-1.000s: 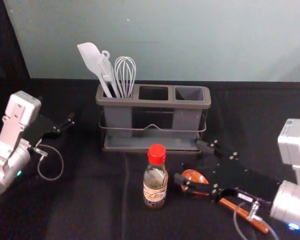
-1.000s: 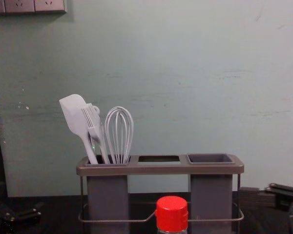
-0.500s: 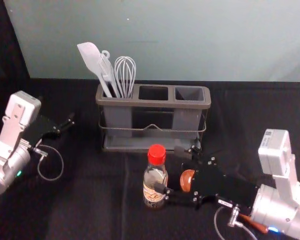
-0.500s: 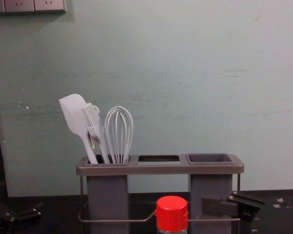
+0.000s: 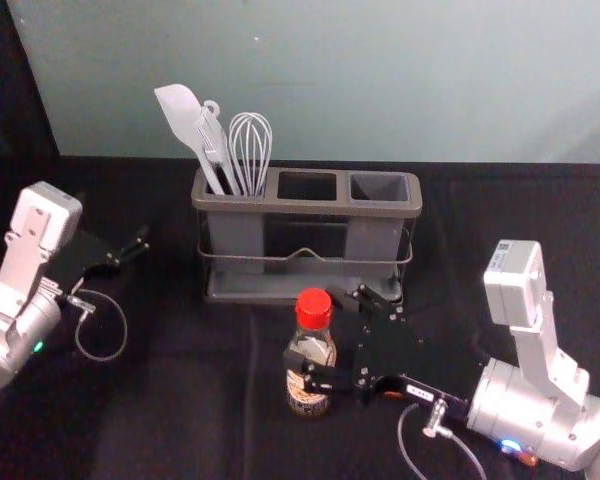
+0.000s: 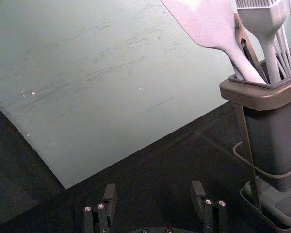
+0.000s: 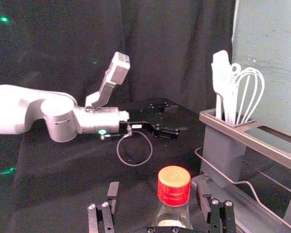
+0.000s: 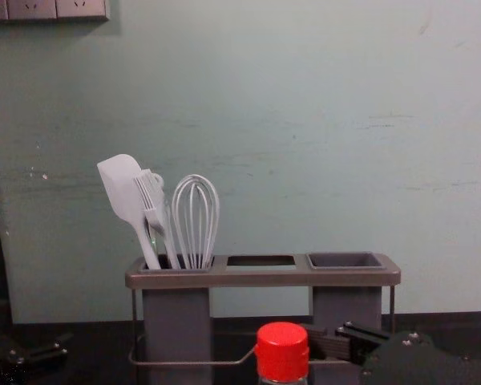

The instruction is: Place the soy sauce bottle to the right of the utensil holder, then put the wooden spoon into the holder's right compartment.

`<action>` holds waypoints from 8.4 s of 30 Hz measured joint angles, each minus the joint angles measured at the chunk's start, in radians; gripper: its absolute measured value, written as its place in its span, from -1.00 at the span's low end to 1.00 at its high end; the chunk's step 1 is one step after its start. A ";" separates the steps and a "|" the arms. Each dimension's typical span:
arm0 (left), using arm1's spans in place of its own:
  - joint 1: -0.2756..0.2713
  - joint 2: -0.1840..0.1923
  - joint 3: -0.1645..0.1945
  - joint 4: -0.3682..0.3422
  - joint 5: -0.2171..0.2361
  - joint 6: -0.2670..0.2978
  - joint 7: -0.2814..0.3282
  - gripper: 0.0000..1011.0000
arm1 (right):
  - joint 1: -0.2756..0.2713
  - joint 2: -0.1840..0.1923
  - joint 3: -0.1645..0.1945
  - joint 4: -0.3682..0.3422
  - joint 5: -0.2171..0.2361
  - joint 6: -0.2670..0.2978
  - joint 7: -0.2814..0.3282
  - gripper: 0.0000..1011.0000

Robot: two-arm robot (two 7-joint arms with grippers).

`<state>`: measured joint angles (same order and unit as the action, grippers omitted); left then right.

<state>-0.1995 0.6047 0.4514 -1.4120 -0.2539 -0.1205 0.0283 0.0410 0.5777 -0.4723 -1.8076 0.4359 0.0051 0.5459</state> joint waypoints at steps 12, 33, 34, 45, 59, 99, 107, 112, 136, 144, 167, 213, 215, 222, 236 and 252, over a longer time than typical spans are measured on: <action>0.000 0.000 0.000 0.000 0.000 0.000 0.000 0.99 | 0.005 -0.007 -0.004 0.007 -0.003 0.002 -0.008 0.99; 0.000 0.000 0.000 0.000 0.000 0.000 0.000 0.99 | 0.002 -0.004 -0.001 0.003 -0.002 0.001 -0.006 -0.10; 0.000 0.000 0.000 0.000 0.000 0.000 0.000 0.99 | 0.002 -0.004 -0.001 0.003 -0.002 0.001 -0.006 -0.14; 0.000 0.000 0.000 0.000 0.000 0.000 0.000 0.99 | 0.002 -0.003 -0.001 0.003 -0.002 0.001 -0.005 -0.24; 0.000 0.000 0.000 0.000 0.000 0.000 0.000 0.99 | -0.082 0.082 0.101 -0.116 0.072 -0.007 -0.019 -0.24; 0.000 0.000 0.000 0.000 0.000 0.000 0.000 0.99 | -0.001 0.042 0.306 0.197 0.113 -0.069 -0.058 -0.24; 0.000 0.000 0.000 0.000 0.000 0.000 0.000 0.99 | 0.107 -0.005 0.257 0.279 0.077 -0.082 -0.040 -0.24; 0.000 0.000 0.000 0.000 0.000 0.000 0.000 0.99 | 0.157 -0.028 0.229 0.309 0.055 -0.076 -0.037 -0.24; 0.000 0.000 0.000 0.000 0.000 0.000 0.000 0.99 | 0.219 -0.086 0.196 0.401 0.050 -0.061 -0.041 -0.24; 0.000 0.000 0.000 0.000 0.000 0.000 0.000 0.99 | 0.219 -0.088 0.191 0.406 0.039 -0.061 -0.045 -0.24; 0.000 0.000 0.000 0.000 0.000 0.000 0.000 0.99 | 0.209 -0.085 0.207 0.406 0.039 -0.061 -0.050 -0.24; 0.000 0.000 0.000 0.000 0.000 0.000 0.000 0.99 | 0.209 -0.086 0.207 0.410 0.042 -0.059 -0.049 0.98; 0.000 0.000 0.000 0.000 0.000 0.000 0.000 0.99 | 0.203 -0.082 0.210 0.398 0.041 -0.059 -0.050 0.98; 0.000 0.000 0.000 0.000 0.000 0.000 0.000 0.99 | 0.165 -0.057 0.236 0.325 0.040 -0.054 -0.071 0.98; 0.000 0.000 0.000 0.000 0.000 0.000 0.000 0.99 | -0.039 0.110 0.363 0.003 0.080 -0.009 -0.058 0.98; 0.000 0.000 0.000 0.000 0.000 0.000 0.000 0.99 | -0.027 0.349 0.223 -0.213 0.098 0.388 0.054 0.98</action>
<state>-0.1995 0.6047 0.4513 -1.4120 -0.2539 -0.1205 0.0283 0.0139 0.9269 -0.2490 -2.0202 0.5339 0.3932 0.5999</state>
